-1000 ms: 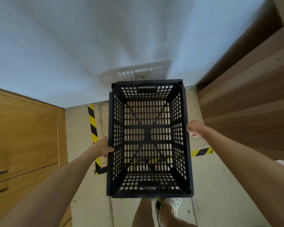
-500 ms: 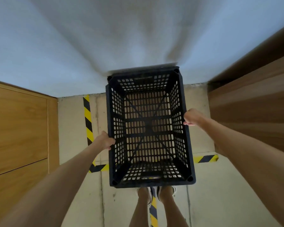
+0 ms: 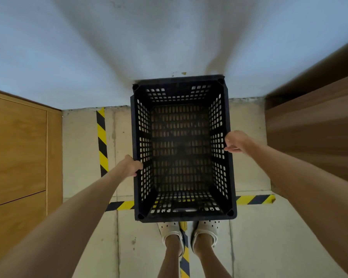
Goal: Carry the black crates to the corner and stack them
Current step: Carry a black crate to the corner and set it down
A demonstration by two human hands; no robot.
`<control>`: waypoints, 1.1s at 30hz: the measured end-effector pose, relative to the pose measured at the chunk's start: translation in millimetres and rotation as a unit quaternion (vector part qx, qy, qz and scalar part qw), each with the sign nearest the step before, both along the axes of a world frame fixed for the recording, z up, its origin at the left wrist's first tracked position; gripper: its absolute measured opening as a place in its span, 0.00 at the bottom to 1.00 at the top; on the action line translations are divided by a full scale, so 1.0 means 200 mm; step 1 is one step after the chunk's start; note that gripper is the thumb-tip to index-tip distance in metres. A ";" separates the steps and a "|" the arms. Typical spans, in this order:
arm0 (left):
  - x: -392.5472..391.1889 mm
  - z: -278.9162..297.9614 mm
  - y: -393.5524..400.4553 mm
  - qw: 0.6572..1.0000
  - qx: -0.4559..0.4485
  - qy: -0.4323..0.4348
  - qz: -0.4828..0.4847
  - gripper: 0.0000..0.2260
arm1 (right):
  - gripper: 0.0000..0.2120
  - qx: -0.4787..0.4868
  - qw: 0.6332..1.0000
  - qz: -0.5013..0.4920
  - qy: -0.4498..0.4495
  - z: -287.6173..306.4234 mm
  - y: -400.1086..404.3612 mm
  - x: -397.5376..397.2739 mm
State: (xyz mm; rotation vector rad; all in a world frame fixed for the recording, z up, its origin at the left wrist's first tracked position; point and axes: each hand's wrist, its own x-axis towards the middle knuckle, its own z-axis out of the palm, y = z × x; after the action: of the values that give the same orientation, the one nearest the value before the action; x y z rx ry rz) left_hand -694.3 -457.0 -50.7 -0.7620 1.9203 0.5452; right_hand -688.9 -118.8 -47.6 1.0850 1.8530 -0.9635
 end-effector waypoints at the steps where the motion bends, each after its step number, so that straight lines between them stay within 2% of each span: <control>1: 0.00 0.00 0.02 1.000 -0.003 -0.014 -0.003 0.25 | 0.07 -0.009 1.000 -0.021 0.002 -0.02 0.01 0.01; 4: 0.00 -0.02 0.03 1.000 -0.003 -0.027 0.016 0.25 | 0.12 -0.045 0.995 -0.084 0.013 -0.01 0.01 0.02; 7: 0.00 0.00 0.03 0.999 0.001 -0.027 0.025 0.26 | 0.20 -0.062 0.995 -0.081 0.001 0.03 -0.01 0.01; 10: -0.03 0.07 0.06 1.000 0.027 0.006 -0.014 0.29 | 0.25 -0.060 0.997 -0.037 -0.007 0.11 -0.06 0.00; 12: -0.06 0.16 0.10 0.994 0.055 0.042 -0.080 0.30 | 0.28 -0.052 0.998 0.041 0.019 0.17 -0.10 -0.02; 14: -0.10 0.28 0.16 0.982 0.067 0.072 -0.159 0.30 | 0.26 -0.038 0.990 0.126 0.050 0.27 -0.13 -0.04; 21: -0.20 0.87 0.36 0.920 0.058 0.170 -0.348 0.23 | 0.18 -0.024 0.933 0.343 0.106 0.88 -0.11 -0.13; 28: -0.23 1.63 0.57 0.849 0.065 0.234 -0.470 0.25 | 0.20 0.047 0.906 0.381 0.176 1.69 0.03 -0.05; 33: -0.23 2.14 0.68 0.770 0.025 0.335 -0.543 0.26 | 0.20 0.130 0.879 0.400 0.224 2.19 0.13 0.07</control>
State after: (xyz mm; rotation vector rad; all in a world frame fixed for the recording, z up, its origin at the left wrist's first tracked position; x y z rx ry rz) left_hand -740.1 -321.5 377.2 0.7508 2.5552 0.0949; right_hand -674.0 -91.9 390.4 0.1323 2.5455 -0.4835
